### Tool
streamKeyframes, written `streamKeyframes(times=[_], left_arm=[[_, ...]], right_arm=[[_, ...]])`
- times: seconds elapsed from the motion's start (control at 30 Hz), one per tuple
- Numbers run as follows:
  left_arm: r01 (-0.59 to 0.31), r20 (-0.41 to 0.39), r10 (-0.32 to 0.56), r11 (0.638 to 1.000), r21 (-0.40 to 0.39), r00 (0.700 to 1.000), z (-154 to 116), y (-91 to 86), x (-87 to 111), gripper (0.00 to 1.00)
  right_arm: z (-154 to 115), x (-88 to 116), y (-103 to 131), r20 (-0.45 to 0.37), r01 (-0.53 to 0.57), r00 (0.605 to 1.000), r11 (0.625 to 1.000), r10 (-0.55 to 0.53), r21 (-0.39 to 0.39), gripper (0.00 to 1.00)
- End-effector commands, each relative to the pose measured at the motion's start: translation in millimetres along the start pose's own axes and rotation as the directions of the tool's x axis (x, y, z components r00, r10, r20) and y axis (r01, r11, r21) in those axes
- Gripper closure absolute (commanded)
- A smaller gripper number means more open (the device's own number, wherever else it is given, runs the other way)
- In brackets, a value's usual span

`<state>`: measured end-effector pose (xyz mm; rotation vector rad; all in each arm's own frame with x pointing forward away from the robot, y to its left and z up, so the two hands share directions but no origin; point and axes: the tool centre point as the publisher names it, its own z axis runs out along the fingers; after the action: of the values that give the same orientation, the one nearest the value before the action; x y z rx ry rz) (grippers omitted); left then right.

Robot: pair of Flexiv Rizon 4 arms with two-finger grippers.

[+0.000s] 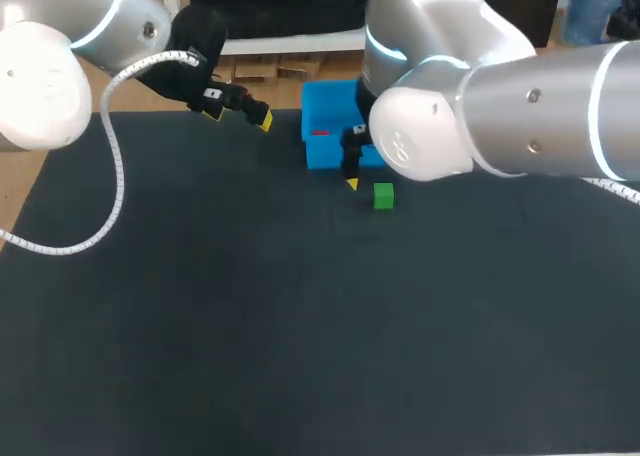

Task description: Use the left arm to pick the red cube and place it into the blue plastic box first, then use the right arm to grasp the green cube and put it into the same blue plastic box after the first action is fully finished.

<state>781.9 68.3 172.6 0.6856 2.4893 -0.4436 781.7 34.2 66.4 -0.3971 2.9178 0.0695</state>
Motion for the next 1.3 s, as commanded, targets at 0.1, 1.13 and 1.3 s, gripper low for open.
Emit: streamKeyframes(times=[0.1,1.13,1.3], left_arm=[[-0.002,0.004,0.002,1.0,0.006,1.0,0.0,1.2,0.9,0.0],[-0.002,0.004,0.002,1.0,0.006,1.0,0.0,1.2,0.9,0.0],[-0.002,0.004,0.002,1.0,0.006,1.0,0.0,1.2,0.9,0.0]], right_arm=[[1.3,-10.8,3.2,-0.015,-0.004,1.0,1.0,0.004,0.006,0.0],[23.5,-8.6,-7.4,-0.039,-0.092,0.995,0.995,0.091,-0.024,0.0],[27.1,-5.5,-7.4,-0.042,-0.097,0.994,0.995,0.096,-0.028,0.0]])
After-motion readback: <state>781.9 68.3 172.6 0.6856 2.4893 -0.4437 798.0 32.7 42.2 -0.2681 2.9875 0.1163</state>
